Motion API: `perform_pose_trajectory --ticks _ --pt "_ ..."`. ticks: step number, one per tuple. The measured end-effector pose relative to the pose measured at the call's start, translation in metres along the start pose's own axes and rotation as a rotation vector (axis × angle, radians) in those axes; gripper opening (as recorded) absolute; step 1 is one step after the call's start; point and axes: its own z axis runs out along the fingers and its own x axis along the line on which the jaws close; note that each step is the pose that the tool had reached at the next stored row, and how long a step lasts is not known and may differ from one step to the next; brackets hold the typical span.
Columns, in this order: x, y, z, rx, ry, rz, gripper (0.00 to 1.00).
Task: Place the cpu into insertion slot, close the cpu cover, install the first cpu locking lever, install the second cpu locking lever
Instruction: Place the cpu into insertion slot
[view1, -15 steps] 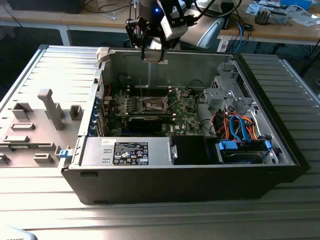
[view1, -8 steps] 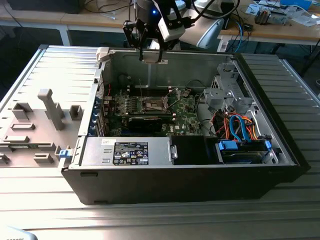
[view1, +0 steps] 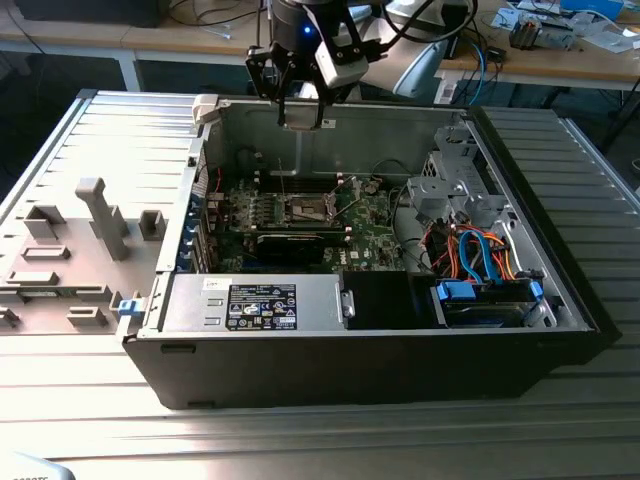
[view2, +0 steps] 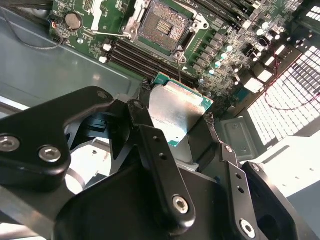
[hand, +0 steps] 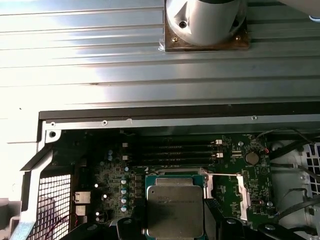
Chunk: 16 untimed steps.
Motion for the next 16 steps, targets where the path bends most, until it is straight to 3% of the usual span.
perform_pose_trajectory --ticks 1,3,5,7,10,16 --pt "-0.0001 -0.0007 0.0009 0.0 0.0 0.0 0.54" --pt "-0.0001 -0.0011 0.0021 0.0081 -0.0001 0.0 0.54" --pt "-0.0001 -0.0012 0.0029 0.0232 -0.0007 0.0 0.54" --pt "-0.0002 -0.0016 0.004 0.0318 -0.001 0.0 0.54" --pt "-0.0002 -0.0018 0.0054 0.0364 -0.0009 0.0 0.54" --pt "-0.0003 -0.0031 0.0082 0.0377 -0.0011 0.0 0.54"
